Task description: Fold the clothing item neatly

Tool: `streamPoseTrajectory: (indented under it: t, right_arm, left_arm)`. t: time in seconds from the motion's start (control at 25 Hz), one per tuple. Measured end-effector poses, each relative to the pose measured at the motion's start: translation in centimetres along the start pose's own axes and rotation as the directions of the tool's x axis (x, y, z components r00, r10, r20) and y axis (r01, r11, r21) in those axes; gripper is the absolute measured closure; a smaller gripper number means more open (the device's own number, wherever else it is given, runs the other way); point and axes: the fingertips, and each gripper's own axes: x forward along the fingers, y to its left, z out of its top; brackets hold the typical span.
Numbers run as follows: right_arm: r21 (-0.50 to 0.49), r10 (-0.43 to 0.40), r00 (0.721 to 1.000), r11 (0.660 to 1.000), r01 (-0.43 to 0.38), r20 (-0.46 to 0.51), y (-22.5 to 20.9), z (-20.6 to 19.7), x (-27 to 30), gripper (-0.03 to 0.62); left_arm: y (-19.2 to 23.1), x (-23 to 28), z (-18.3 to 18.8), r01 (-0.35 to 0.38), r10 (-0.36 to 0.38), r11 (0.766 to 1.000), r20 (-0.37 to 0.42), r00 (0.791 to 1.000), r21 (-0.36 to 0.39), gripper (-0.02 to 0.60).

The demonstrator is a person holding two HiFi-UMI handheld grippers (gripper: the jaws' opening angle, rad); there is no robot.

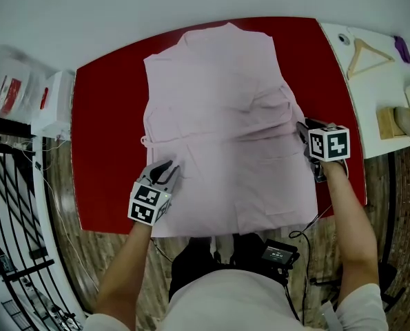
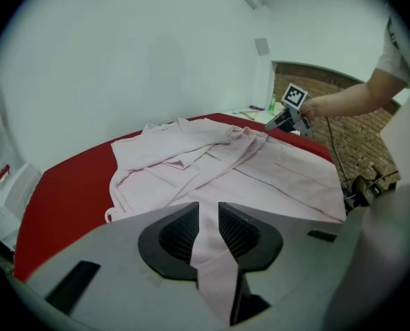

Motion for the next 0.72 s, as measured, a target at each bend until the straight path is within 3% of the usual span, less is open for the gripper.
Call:
streamPoseTrajectory:
  t: [0.32,0.52,0.72]
  right_arm:
    - [-0.065,0.037,0.995,0.997,-0.032,0.092,3.6,-2.8,-4.7,0.480]
    - [-0.074,-0.007,0.989,0.997,0.018,0.148,6.8,-5.9,-7.5,0.480]
    - [-0.073,-0.056,0.988,0.995,0.068,0.147,10.5,-10.6,-10.3,0.480]
  left_arm:
    - [-0.9,-5.1,-1.3,-0.015,0.021,0.998,0.097,0.995,-0.065,0.497]
    - [-1.8,-8.3,-3.7,0.025,-0.010,0.996,0.162,0.987,-0.087,0.497]
    - [-3.8,-11.2,-7.0,0.078,-0.064,0.995,0.192,0.979,-0.066,0.497]
